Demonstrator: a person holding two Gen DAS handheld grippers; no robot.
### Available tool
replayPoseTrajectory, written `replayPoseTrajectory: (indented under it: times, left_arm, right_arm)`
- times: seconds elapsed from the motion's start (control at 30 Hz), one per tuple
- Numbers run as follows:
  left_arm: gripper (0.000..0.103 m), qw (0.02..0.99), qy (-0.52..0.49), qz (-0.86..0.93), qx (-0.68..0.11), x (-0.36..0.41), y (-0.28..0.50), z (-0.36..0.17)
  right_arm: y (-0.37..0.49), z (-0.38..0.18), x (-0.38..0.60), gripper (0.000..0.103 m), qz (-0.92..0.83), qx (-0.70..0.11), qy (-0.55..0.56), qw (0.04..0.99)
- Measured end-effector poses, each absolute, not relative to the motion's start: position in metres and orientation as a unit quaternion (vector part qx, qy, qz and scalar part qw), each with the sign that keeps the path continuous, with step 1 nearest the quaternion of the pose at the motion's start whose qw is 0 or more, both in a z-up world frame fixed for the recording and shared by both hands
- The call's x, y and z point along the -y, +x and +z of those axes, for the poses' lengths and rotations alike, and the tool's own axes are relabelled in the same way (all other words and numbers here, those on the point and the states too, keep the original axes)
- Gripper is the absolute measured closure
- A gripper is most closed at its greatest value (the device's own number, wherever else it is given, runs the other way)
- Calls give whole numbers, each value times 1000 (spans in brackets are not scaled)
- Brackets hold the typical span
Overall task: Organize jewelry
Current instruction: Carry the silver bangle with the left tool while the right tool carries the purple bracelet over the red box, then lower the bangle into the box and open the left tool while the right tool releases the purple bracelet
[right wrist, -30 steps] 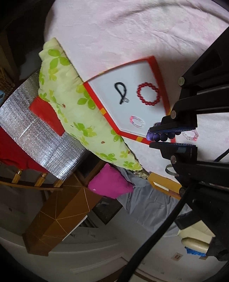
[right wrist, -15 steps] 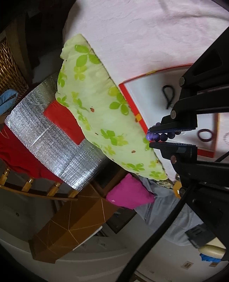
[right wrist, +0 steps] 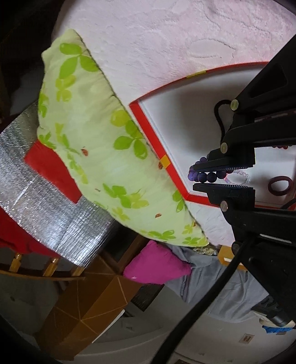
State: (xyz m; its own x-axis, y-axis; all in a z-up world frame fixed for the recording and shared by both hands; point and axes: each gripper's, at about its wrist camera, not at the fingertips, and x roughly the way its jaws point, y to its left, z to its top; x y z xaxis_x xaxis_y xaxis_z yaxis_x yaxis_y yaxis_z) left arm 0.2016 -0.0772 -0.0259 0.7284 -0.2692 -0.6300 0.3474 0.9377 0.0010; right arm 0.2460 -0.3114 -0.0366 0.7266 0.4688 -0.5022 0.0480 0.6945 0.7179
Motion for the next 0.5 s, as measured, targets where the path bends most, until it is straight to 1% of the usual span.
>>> replayPoseTrajectory:
  times: [0.5]
  left_arm:
    - [40,925,73,-140,-346,70,215,-45]
  right_arm:
    - [243,-58,288,92,141,-381,364,838]
